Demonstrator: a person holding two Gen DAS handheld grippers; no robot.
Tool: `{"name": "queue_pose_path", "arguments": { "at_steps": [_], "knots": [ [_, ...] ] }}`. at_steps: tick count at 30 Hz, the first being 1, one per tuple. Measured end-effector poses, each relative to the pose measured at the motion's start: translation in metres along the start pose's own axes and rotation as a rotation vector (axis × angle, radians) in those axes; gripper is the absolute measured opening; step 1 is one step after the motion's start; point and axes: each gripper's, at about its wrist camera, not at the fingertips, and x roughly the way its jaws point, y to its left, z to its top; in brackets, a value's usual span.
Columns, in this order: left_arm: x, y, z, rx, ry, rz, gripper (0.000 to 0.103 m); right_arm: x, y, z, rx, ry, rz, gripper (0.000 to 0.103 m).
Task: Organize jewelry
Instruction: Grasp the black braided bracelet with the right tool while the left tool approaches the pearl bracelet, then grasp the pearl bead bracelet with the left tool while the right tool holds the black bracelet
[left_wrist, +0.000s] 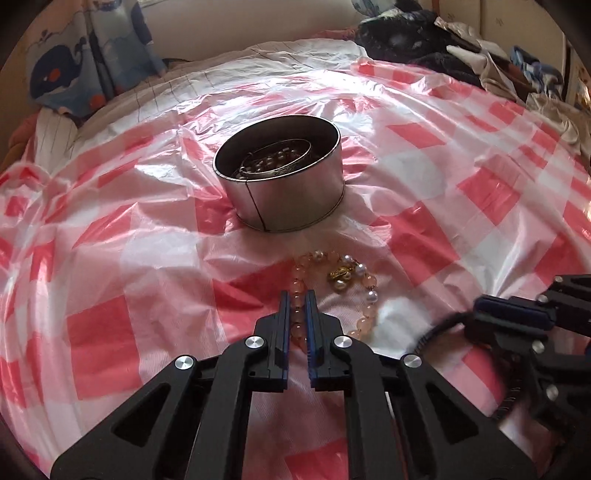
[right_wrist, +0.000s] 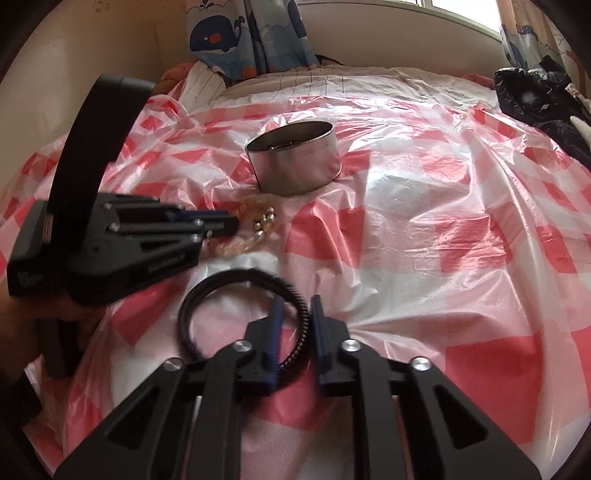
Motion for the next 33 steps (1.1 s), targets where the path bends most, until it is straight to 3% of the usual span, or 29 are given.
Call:
{"name": "queue_pose_path", "arguments": {
  "at_steps": [4, 16, 24, 26, 27, 29, 33],
  "knots": [
    [-0.027, 0.014, -0.015, -0.127, -0.036, -0.037, 0.007, -0.006, 0.002, 0.008, -0.01, -0.048, -0.016, 0.01],
    [-0.016, 0.017, -0.024, -0.144, 0.01, -0.043, 0.008, -0.001, 0.005, 0.002, -0.029, -0.017, -0.029, 0.012],
    [-0.011, 0.01, -0.02, -0.113, 0.016, -0.041, 0.029, 0.005, 0.009, 0.0, -0.057, 0.007, -0.043, 0.026],
    [-0.01, 0.006, -0.021, -0.093, 0.015, -0.019, 0.024, 0.008, 0.011, -0.001, -0.067, 0.021, -0.05, 0.027],
    [-0.01, 0.004, -0.021, -0.083, 0.012, -0.018, 0.007, 0.009, 0.012, -0.001, -0.073, 0.025, -0.052, 0.026],
    [-0.013, 0.0, -0.021, -0.064, 0.001, -0.022, 0.007, 0.009, 0.013, -0.002, -0.082, 0.02, -0.042, 0.013],
    [-0.021, 0.0, -0.019, -0.068, -0.034, -0.003, 0.007, 0.003, 0.001, -0.001, -0.012, -0.006, 0.005, 0.012]
  ]
}}
